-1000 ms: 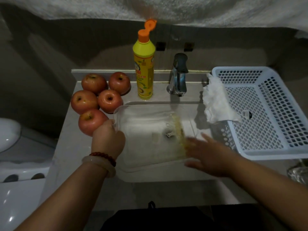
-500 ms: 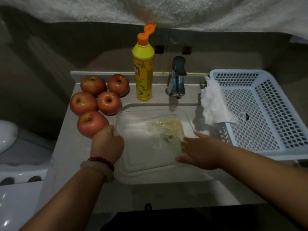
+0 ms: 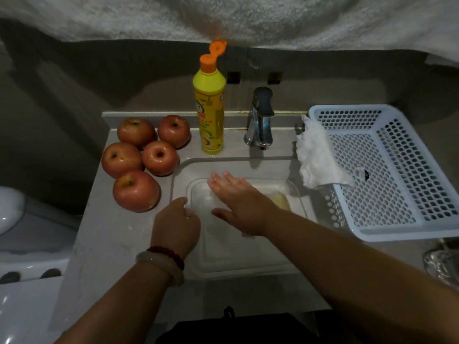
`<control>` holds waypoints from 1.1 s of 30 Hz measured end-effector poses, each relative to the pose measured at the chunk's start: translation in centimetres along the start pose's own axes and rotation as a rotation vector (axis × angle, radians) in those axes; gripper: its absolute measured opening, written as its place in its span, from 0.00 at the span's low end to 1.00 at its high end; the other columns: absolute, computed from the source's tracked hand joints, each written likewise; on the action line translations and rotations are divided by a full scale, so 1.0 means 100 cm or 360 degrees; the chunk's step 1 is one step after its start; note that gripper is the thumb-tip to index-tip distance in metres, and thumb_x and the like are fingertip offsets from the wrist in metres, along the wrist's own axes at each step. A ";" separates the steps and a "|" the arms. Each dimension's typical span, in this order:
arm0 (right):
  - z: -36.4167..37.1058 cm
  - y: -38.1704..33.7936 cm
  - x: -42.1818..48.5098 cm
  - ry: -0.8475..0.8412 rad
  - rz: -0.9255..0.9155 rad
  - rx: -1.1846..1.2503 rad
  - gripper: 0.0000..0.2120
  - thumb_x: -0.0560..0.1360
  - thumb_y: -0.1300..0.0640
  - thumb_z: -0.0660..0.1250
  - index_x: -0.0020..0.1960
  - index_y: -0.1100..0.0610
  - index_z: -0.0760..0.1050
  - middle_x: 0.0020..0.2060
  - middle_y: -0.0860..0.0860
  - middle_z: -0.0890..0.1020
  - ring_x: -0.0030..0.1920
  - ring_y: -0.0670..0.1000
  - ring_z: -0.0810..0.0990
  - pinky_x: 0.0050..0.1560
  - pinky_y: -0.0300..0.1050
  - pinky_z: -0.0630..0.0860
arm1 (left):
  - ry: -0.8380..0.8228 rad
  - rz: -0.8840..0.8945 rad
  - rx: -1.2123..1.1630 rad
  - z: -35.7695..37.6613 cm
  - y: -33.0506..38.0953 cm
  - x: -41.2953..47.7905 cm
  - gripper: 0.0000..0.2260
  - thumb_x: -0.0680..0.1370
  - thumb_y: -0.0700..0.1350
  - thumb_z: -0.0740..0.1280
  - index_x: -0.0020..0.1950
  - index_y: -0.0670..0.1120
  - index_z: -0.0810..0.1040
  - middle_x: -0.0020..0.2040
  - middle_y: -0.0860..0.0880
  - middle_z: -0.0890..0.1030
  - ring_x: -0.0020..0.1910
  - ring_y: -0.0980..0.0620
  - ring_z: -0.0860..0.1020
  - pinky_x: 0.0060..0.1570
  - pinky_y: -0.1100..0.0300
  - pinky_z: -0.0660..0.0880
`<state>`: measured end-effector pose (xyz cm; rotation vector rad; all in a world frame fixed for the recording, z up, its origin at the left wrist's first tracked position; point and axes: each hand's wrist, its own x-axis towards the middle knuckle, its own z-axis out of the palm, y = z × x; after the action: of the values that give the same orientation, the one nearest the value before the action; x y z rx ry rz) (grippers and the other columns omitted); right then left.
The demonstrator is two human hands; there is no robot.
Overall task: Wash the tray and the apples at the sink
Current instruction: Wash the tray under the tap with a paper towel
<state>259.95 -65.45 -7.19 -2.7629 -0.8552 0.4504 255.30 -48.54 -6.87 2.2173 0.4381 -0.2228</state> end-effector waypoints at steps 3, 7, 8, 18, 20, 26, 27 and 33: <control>-0.002 0.020 -0.015 0.0080 0.0258 -0.0051 0.34 0.81 0.46 0.58 0.79 0.54 0.44 0.79 0.51 0.47 0.78 0.54 0.46 0.75 0.49 0.45 | 0.0059 0.0003 -0.0024 -0.007 -0.004 0.004 0.17 0.77 0.39 0.62 0.66 0.41 0.75 0.54 0.37 0.81 0.52 0.37 0.80 0.55 0.42 0.77; -0.006 0.053 -0.056 -0.0109 0.0859 -0.0185 0.34 0.82 0.44 0.50 0.78 0.57 0.37 0.78 0.55 0.39 0.78 0.56 0.40 0.75 0.51 0.41 | 0.0167 0.0131 0.0046 -0.018 -0.007 0.009 0.06 0.74 0.35 0.62 0.43 0.40 0.79 0.36 0.42 0.80 0.37 0.43 0.79 0.41 0.46 0.79; -0.005 0.049 -0.059 -0.0128 0.0897 -0.0217 0.34 0.82 0.43 0.49 0.78 0.57 0.37 0.78 0.56 0.38 0.78 0.57 0.39 0.75 0.52 0.41 | 0.0170 0.0152 0.0047 -0.018 -0.008 0.009 0.06 0.74 0.35 0.62 0.41 0.40 0.78 0.35 0.43 0.80 0.36 0.43 0.79 0.41 0.46 0.79; 0.014 0.030 -0.075 -0.0347 0.0629 -0.0188 0.44 0.73 0.26 0.35 0.79 0.54 0.44 0.79 0.53 0.45 0.78 0.53 0.42 0.76 0.53 0.42 | 0.0176 0.0179 -0.0006 -0.012 -0.007 0.017 0.07 0.75 0.35 0.61 0.41 0.40 0.78 0.34 0.43 0.79 0.35 0.44 0.79 0.38 0.46 0.79; 0.015 0.026 -0.082 -0.0520 0.0732 -0.0169 0.41 0.75 0.29 0.39 0.79 0.52 0.42 0.79 0.51 0.43 0.78 0.52 0.39 0.75 0.58 0.38 | 0.0197 0.0224 0.0059 -0.011 -0.006 0.017 0.07 0.75 0.34 0.61 0.40 0.38 0.77 0.33 0.43 0.79 0.33 0.45 0.78 0.38 0.47 0.79; 0.018 -0.020 -0.054 -0.0627 0.0334 0.0307 0.30 0.79 0.34 0.45 0.78 0.42 0.43 0.77 0.45 0.38 0.76 0.51 0.35 0.75 0.56 0.37 | 0.0126 0.0154 -0.0064 -0.005 -0.002 0.015 0.06 0.76 0.34 0.61 0.48 0.42 0.77 0.38 0.41 0.80 0.39 0.41 0.80 0.42 0.43 0.80; 0.015 -0.020 -0.055 -0.0641 0.0281 0.0350 0.29 0.80 0.35 0.46 0.78 0.41 0.45 0.77 0.44 0.39 0.76 0.50 0.35 0.75 0.55 0.39 | 0.0124 0.0143 -0.0078 -0.005 -0.003 0.016 0.07 0.76 0.34 0.61 0.50 0.40 0.77 0.40 0.41 0.80 0.40 0.41 0.80 0.43 0.43 0.80; -0.018 0.007 -0.091 -0.0339 0.0501 0.0111 0.29 0.79 0.36 0.48 0.78 0.46 0.55 0.78 0.44 0.54 0.77 0.49 0.51 0.74 0.46 0.51 | 0.0164 0.0095 -0.0124 -0.009 -0.002 0.016 0.08 0.76 0.36 0.61 0.41 0.46 0.76 0.38 0.43 0.80 0.39 0.42 0.80 0.42 0.44 0.80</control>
<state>253.78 -71.51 -3.65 -2.8265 -0.4309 0.8252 256.69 -47.34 -6.97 2.1680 0.4286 -0.0590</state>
